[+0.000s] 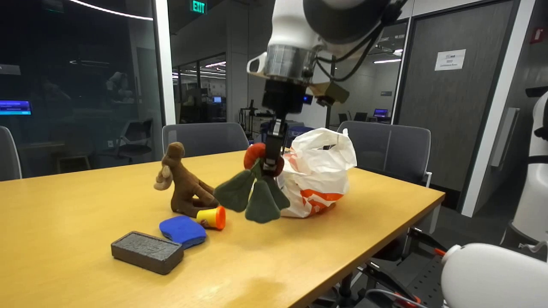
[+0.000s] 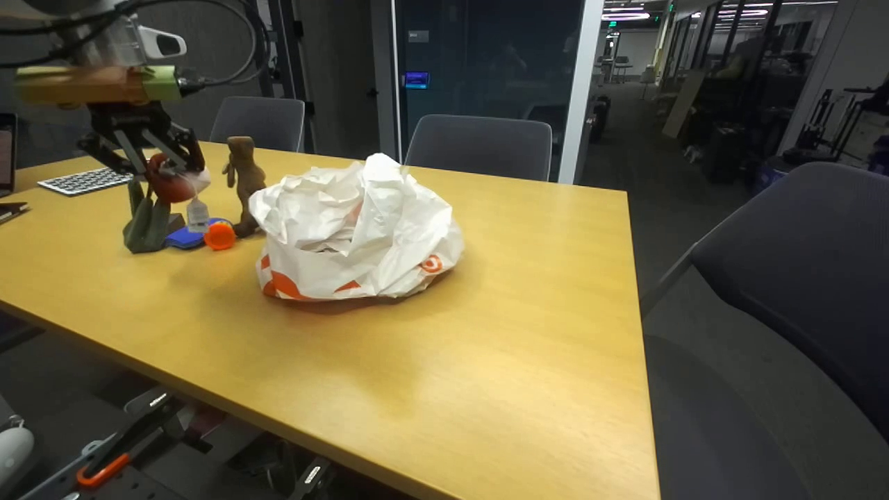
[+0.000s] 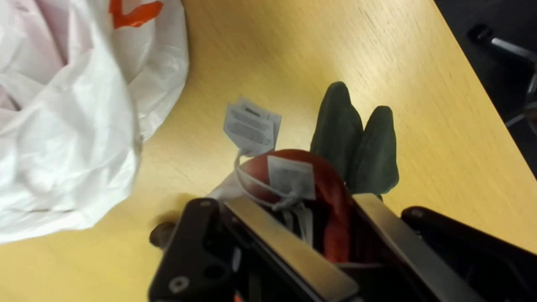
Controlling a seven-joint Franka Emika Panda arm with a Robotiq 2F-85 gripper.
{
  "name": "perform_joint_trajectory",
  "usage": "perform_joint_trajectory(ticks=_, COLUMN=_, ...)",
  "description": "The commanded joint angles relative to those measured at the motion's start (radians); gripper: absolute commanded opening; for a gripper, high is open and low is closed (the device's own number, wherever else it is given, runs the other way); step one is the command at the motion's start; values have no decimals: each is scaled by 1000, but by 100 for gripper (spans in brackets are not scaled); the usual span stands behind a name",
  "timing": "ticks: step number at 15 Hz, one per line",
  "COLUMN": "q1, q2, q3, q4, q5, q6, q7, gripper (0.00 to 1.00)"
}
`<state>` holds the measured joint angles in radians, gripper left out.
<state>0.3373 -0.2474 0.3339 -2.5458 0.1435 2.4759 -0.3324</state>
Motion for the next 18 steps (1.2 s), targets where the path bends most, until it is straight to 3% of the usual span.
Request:
perform_joint_trajectory(ticks=1, q1=2, q2=-201, q3=-16, q4=12, q5=-88, q6=-79, q7=108, gripper=0)
perform_joint_trajectory(ticks=4, q1=-55, q2=-217, q3=2, q4=35, q5=-250, q6=7, q7=185, gripper=0)
perform_joint_trajectory(ticks=7, q1=-156, q2=-187, q3=27, q4=26, q5=-461, q6=134, q7=277, gripper=0)
perform_joint_trajectory(ticks=9, q1=-257, q2=-165, q3=58, q4=8, q5=-638, q6=223, q7=363, gripper=0)
perform_joint_trajectory(ticks=12, q1=-464, q2=-171, q3=156, q4=-5, q5=-893, q6=310, q7=506, gripper=0)
perform_joint_trajectory(ticks=16, q1=-621, q2=-228, q3=223, q4=-25, q5=-1157, q6=240, q7=726, gripper=0)
perform_joint_trajectory(ticks=18, q1=-614, q2=-190, q3=213, q4=-42, q5=-1122, q6=135, q7=699, gripper=0)
